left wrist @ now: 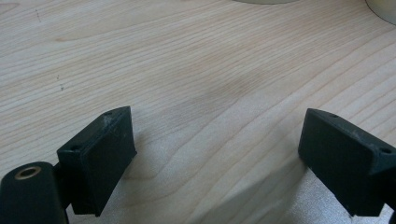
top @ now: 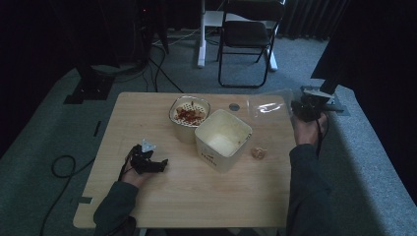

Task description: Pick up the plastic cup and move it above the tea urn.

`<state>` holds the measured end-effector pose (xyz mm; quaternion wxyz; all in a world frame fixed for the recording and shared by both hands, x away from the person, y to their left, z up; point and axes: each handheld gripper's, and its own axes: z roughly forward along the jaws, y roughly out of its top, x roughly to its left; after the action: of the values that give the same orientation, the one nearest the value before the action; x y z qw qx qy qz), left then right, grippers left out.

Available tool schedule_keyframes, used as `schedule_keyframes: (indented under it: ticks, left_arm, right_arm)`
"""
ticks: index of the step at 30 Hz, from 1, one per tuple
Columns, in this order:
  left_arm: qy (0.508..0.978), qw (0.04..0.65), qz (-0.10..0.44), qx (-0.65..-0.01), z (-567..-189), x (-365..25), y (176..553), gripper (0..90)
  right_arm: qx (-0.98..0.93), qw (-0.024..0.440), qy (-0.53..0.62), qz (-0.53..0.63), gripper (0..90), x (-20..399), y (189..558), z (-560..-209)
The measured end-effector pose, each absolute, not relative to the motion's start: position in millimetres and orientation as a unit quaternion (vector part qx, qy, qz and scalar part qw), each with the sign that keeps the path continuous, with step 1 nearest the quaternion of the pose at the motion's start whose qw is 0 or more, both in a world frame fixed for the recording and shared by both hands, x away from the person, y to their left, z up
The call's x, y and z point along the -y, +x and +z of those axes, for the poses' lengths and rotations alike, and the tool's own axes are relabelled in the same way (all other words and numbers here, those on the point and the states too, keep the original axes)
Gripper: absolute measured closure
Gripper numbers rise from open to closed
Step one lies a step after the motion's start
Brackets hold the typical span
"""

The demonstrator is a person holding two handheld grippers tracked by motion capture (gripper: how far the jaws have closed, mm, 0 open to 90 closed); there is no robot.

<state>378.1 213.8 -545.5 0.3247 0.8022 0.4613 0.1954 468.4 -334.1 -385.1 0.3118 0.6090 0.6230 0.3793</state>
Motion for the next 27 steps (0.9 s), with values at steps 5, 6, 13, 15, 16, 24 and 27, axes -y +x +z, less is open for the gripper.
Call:
schedule_keyframes:
  ticks: [5, 6, 13, 15, 16, 24, 27]
  left_arm:
    - [0.802, 0.325, 0.195, -0.461, -546, -214, 378, 11.1]
    - [0.802, 0.325, 0.195, -0.461, -546, -214, 378, 11.1]
    - [0.802, 0.325, 0.196, -0.461, -545, -214, 378, 11.1]
    - [0.802, 0.325, 0.196, -0.461, -545, -214, 378, 11.0]
    - [0.802, 0.325, 0.196, -0.461, -546, -214, 378, 11.1]
    - [0.803, 0.324, 0.195, -0.461, -545, -214, 378, 11.1]
    - [0.802, 0.324, 0.195, -0.461, -545, -214, 378, 11.1]
  right_arm:
    - [-0.631, 0.310, 0.584, 0.406, 87.3, 322, 456, -355]
    - [-0.631, 0.310, 0.584, 0.406, 87.3, 322, 456, -355]
    - [-0.673, 0.301, 0.524, 0.427, 87.0, 283, 432, -324]
    - [-0.686, 0.299, 0.506, 0.428, 87.0, 272, 427, -321]
    - [-0.693, 0.297, 0.498, 0.428, 87.0, 267, 425, -319]
    - [-0.723, 0.281, 0.457, 0.436, 61.9, 240, 418, -316]
    - [-0.725, 0.293, 0.436, 0.445, 58.0, 235, 412, -313]
